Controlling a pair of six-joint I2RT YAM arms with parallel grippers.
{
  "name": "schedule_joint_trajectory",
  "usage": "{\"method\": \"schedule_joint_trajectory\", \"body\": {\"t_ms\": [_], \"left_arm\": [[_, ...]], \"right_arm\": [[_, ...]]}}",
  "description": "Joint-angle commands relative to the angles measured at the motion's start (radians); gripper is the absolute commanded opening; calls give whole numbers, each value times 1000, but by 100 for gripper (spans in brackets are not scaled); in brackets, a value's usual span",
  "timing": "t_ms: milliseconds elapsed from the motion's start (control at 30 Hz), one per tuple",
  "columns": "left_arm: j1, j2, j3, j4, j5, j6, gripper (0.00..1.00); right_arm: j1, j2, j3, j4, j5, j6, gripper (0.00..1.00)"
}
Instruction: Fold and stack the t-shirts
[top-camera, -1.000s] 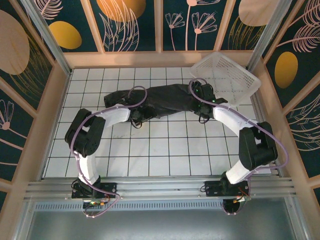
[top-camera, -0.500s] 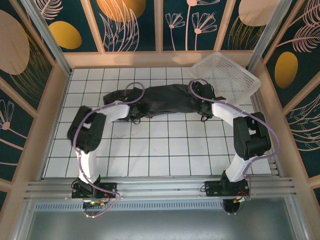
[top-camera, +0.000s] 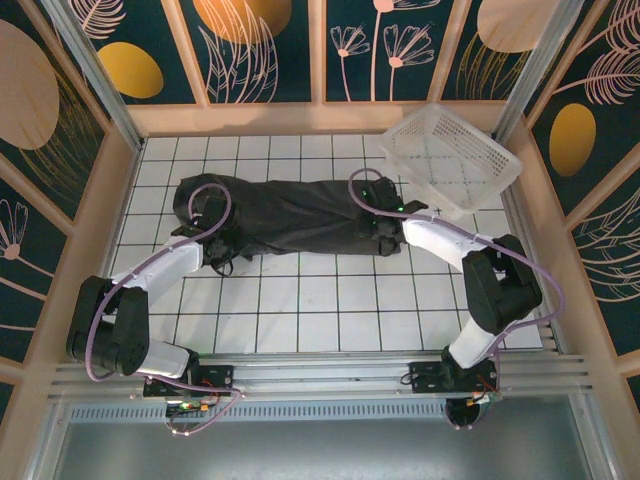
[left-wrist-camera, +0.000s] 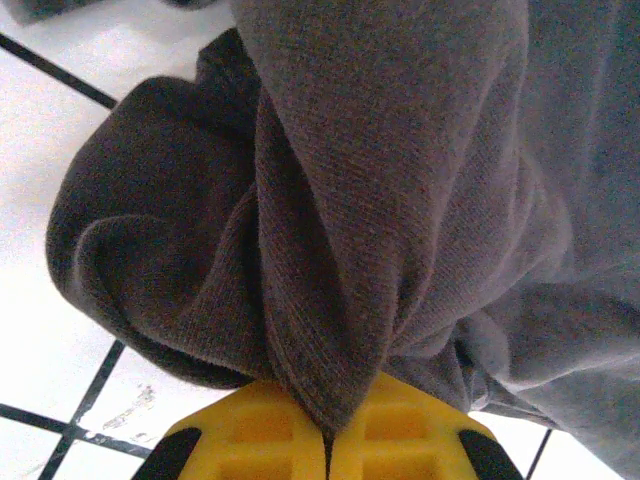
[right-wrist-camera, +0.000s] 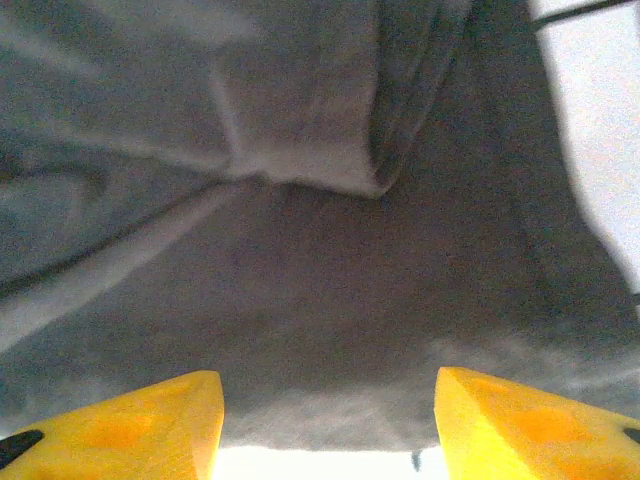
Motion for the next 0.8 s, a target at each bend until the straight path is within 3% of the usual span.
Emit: {"method": "schedule_joint_trajectory", "body": {"t_ms": [0, 300, 600, 667, 733, 767], "left_arm": [[-4, -19, -10, -17, 6, 6, 0], [-4, -35, 24, -50, -6, 27, 0], [-4, -67, 43, -66, -19, 42, 0], [-4, -66, 49, -66, -27, 46, 0], [-3, -54, 69, -73, -37, 54, 0], [-3, -48, 89, -82, -45, 62, 0]], "right_arm": [[25, 9, -33, -82, -22, 52, 59], [-26, 22, -119, -54, -50, 89, 66], [-103, 100, -96, 52, -30, 101, 65], [-110, 148, -70, 80, -45, 85, 56], [-111, 195, -32, 87, -59, 75, 37], [-110, 205, -12, 85, -59, 73, 22]]}}
